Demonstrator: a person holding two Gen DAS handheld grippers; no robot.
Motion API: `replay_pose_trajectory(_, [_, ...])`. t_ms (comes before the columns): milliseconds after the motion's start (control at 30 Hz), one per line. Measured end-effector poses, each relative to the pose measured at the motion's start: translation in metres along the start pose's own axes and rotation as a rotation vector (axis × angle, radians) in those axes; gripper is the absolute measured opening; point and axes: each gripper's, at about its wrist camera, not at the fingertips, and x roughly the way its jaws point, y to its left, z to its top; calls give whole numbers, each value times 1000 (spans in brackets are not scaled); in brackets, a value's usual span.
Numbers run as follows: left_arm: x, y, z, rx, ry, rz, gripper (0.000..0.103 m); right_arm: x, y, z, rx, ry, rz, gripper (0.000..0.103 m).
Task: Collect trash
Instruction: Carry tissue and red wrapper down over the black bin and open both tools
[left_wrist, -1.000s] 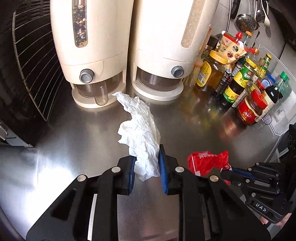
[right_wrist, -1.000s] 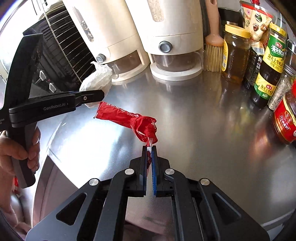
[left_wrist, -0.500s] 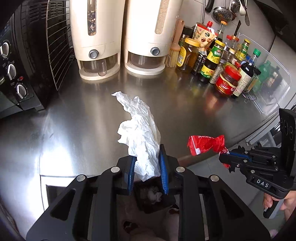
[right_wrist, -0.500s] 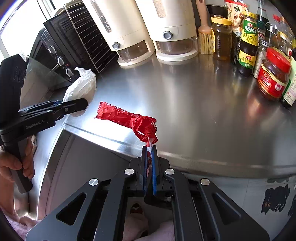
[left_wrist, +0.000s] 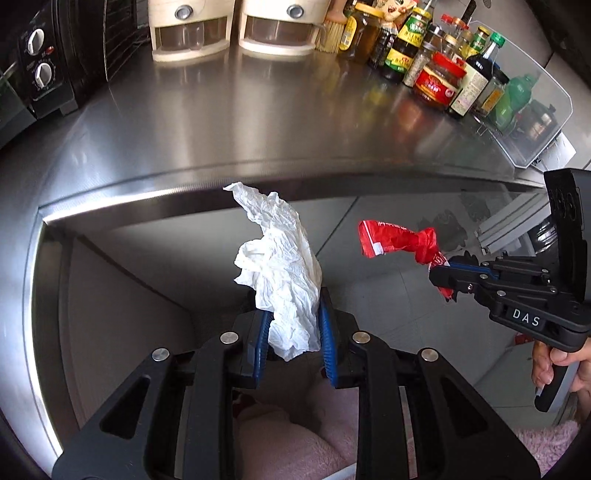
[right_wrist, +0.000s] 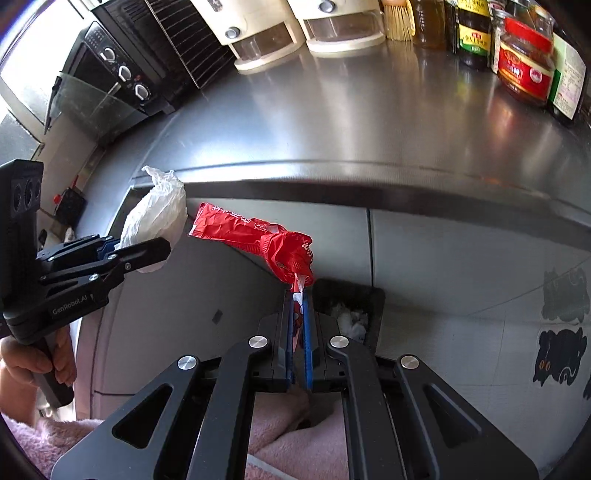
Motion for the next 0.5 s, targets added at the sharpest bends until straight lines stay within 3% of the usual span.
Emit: replay_pose_trajectory(500, [131,1,-43,-11,206,-36,23,107,-43,-40,186,206,-79,6])
